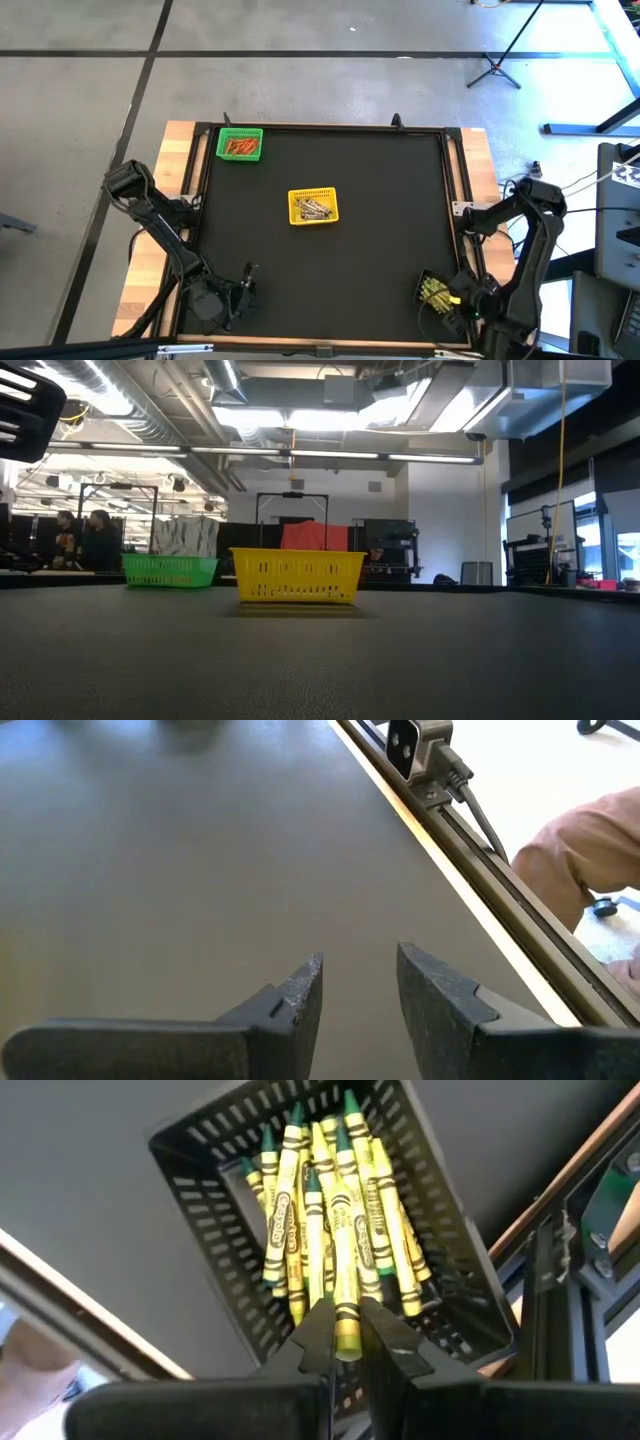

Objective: Sort crayons
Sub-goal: Put the green crayon into the black bin, then return to Home Position

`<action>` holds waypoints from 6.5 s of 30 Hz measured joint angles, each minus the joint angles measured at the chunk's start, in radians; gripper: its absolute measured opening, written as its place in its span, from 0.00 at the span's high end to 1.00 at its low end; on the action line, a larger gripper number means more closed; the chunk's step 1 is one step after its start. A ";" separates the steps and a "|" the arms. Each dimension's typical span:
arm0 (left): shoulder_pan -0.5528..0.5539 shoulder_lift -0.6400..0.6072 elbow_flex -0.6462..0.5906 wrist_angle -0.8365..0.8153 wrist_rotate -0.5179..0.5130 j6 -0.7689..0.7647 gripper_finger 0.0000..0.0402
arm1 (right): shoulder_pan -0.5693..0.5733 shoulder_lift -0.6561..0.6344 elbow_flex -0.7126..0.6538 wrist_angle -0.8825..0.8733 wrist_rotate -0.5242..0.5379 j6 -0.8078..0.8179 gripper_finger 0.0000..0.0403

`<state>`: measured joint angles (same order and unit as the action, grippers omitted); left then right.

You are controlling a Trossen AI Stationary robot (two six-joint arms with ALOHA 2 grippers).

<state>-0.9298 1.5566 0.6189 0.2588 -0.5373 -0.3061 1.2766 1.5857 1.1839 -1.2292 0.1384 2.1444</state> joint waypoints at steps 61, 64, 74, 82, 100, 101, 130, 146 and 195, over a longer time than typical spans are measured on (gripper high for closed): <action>0.581 -0.195 -0.318 0.342 0.298 0.249 0.72 | -1.185 -0.144 -0.337 0.964 0.043 -1.967 0.96; 0.640 -0.275 -0.317 0.295 0.337 0.289 0.72 | -1.248 -0.233 -0.413 1.059 -0.003 -2.023 0.94; 0.824 -0.576 -0.379 0.138 0.456 0.370 0.72 | -1.382 -0.540 -0.703 1.439 -0.094 -2.132 0.98; 0.945 -0.855 -0.549 0.139 0.435 0.367 0.72 | -1.402 -0.708 -0.875 1.627 -0.123 -2.145 0.99; 0.983 -1.218 -0.609 -0.188 0.367 0.310 0.72 | -1.402 -1.135 -1.093 1.485 -0.078 -2.044 0.99; 0.983 -1.237 -0.609 -0.188 0.367 0.305 0.72 | -1.402 -1.164 -1.093 1.460 -0.078 -2.043 0.99; 0.983 -1.549 -0.608 -0.221 0.313 0.422 0.72 | -1.402 -1.554 -1.176 1.244 -0.132 -2.031 0.99; 0.983 -1.549 -0.608 -0.221 0.318 0.422 0.72 | -1.402 -1.554 -1.176 1.243 -0.132 -2.030 0.99; 0.983 -1.548 -0.608 -0.221 0.318 0.422 0.72 | -1.402 -1.554 -1.176 1.242 -0.131 -2.030 0.99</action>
<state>0.0530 0.0082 0.0109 0.0376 -0.2197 0.1158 -0.1249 0.0319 0.0074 0.0128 0.0071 0.1142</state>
